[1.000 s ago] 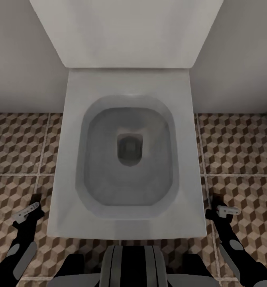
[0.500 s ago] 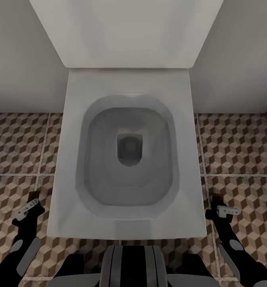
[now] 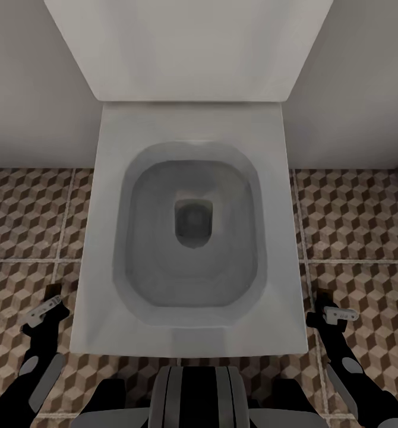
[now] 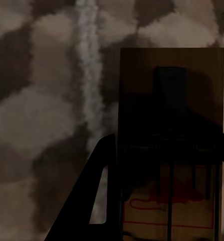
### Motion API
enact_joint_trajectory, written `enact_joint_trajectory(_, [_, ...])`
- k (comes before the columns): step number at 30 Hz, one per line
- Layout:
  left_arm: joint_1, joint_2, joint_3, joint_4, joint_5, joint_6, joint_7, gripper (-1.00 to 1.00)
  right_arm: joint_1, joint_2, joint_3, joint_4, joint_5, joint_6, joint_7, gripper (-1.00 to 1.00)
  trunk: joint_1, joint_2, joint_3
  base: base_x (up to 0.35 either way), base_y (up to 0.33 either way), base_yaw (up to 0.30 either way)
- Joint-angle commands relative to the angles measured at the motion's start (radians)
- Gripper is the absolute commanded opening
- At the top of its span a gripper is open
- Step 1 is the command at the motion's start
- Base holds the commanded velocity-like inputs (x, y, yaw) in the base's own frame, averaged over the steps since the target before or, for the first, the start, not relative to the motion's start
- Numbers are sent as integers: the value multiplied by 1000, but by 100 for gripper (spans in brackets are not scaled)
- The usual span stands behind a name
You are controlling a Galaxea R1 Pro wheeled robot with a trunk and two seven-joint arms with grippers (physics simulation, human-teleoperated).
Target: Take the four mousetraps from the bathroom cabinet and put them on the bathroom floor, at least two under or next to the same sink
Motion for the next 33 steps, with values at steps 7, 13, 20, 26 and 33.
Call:
enact_joint_trajectory(7, [0, -44, 0, 1, -102, 0, 53, -100, -1, -1, 7, 0, -8, -4, -7, -100, 0, 0, 0, 0, 0, 0])
enact_joint_trajectory(13, [0, -45, 1, 3, -119, 1, 54, -100, 0, -1, 7, 0, -8, -4, -7, -100, 0, 0, 0, 0, 0, 0])
enact_joint_trajectory(20, [0, -35, 3, 6, -122, 2, 54, -100, 0, -1, 7, 0, -8, -4, -7, -100, 0, 0, 0, 0, 0, 0])
enact_joint_trajectory(26, [0, -33, 3, 7, -123, 2, 53, -100, -1, -1, 7, 0, -8, -4, -7, -100, 0, 0, 0, 0, 0, 0])
enact_joint_trajectory(33, [0, -34, 3, 7, -124, 0, 55, -100, 0, -1, 7, 0, -8, -4, -7, -100, 0, 0, 0, 0, 0, 0])
